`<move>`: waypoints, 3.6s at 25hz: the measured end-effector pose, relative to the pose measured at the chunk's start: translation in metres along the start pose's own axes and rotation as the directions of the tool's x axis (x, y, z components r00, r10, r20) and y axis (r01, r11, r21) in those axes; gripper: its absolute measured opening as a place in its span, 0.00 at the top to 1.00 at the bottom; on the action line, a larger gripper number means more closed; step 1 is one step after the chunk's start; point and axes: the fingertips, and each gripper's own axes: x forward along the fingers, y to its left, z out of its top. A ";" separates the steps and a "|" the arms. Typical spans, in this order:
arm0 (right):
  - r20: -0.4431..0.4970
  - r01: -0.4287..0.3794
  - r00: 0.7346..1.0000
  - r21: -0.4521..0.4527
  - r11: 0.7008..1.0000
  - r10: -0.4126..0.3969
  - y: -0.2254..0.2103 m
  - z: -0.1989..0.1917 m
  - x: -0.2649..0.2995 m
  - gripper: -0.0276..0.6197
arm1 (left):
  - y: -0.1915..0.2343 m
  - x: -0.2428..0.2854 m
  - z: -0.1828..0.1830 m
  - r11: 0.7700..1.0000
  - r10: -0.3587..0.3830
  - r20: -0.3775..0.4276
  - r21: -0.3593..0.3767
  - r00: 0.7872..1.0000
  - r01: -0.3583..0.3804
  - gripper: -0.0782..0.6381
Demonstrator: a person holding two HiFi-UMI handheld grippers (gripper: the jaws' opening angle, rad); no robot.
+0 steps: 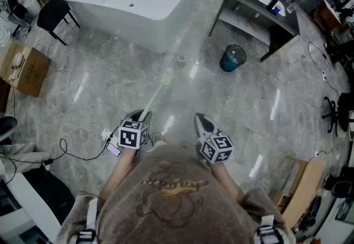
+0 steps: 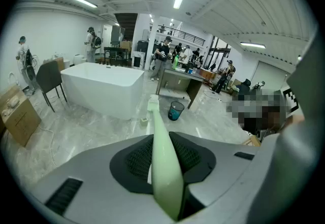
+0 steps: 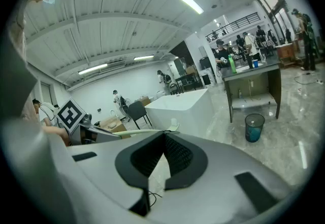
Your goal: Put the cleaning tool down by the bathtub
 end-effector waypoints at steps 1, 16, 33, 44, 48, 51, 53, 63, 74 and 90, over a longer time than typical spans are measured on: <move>0.000 0.005 1.000 0.000 1.000 -0.005 0.000 0.001 0.001 0.96 | 0.002 0.000 0.001 1.000 -0.001 0.001 -0.001 1.000 0.001 0.75; 0.053 0.096 0.994 0.021 0.995 -0.097 0.004 0.004 0.034 0.96 | 0.049 0.019 0.016 0.996 -0.071 -0.006 0.057 0.997 0.071 0.75; 0.046 0.111 0.993 0.022 0.994 -0.112 -0.045 0.040 0.118 0.96 | 0.090 0.094 0.080 0.994 -0.080 -0.021 0.068 0.997 0.081 0.75; 0.024 0.114 0.993 0.040 0.993 -0.115 -0.135 0.103 0.179 0.96 | 0.090 0.184 0.158 0.995 -0.080 -0.056 0.057 0.995 0.084 0.75; 0.008 0.103 0.995 0.028 0.994 -0.103 -0.166 0.139 0.203 0.96 | 0.087 0.213 0.195 0.996 -0.071 -0.063 0.042 0.995 0.074 0.75; -0.002 0.096 0.995 0.028 0.995 -0.096 -0.192 0.161 0.222 0.96 | 0.085 0.237 0.221 0.997 -0.070 -0.066 0.035 0.995 0.072 0.75; -0.009 0.091 0.996 0.025 0.996 -0.091 -0.211 0.176 0.237 0.96 | 0.084 0.254 0.240 0.997 -0.070 -0.059 0.032 0.996 0.072 0.75; -0.043 0.034 0.998 0.012 0.999 -0.034 -0.276 0.228 0.303 0.96 | 0.088 0.321 0.310 0.999 -0.049 -0.011 -0.019 0.999 0.048 0.75; -0.066 0.022 0.998 0.013 1.000 -0.021 -0.298 0.244 0.376 0.96 | 0.117 0.380 0.341 0.999 -0.046 -0.045 0.000 0.998 0.046 0.75; -0.096 0.054 0.994 0.029 0.998 -0.051 -0.332 0.229 0.457 0.96 | 0.146 0.464 0.358 0.996 -0.083 -0.089 0.003 0.993 0.084 0.75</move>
